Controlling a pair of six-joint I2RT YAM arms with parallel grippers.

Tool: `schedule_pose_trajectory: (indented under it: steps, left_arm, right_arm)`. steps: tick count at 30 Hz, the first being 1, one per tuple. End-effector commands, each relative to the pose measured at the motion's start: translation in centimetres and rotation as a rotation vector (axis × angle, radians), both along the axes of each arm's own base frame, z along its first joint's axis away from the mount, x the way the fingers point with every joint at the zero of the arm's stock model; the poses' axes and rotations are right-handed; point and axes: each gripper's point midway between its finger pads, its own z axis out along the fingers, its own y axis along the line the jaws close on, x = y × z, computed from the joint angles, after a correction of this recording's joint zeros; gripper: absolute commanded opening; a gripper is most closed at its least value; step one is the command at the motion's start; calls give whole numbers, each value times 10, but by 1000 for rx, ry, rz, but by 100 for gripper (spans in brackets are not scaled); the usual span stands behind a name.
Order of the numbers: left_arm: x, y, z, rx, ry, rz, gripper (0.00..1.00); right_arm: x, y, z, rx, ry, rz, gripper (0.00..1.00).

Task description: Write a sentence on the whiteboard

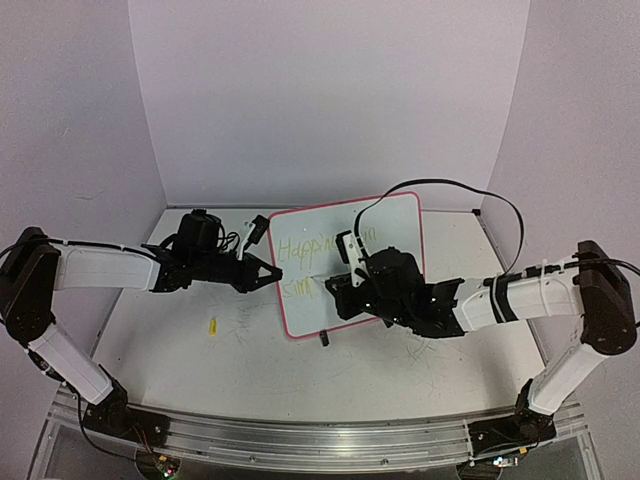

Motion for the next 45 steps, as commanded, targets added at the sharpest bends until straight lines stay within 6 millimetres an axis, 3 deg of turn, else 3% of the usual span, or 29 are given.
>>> schedule_pose_trajectory:
  steps: [1, 12, 24, 28, 32, 36, 45]
  left_arm:
    - [11, 4, 1, 57, -63, 26, 0]
    - [11, 4, 1, 56, -63, 25, 0]
    - [11, 4, 1, 57, -64, 27, 0]
    - [11, 4, 2, 56, -65, 27, 0]
    - [11, 4, 2, 56, -66, 28, 0]
    - [11, 4, 1, 58, -66, 27, 0]
    - [11, 5, 1, 60, -68, 32, 0]
  right_arm:
    - [7, -17, 4, -2, -8, -75, 0]
    - [-3, -6, -12, 1, 42, -13, 0]
    - [-1, 6, -15, 7, 45, 6, 0]
    - [4, 9, -10, 12, 31, -3, 0]
    - [-1, 6, 8, 45, 4, 14, 0]
    - [-11, -11, 26, 98, -26, 17, 0]
    - [3, -13, 20, 70, -25, -31, 0]
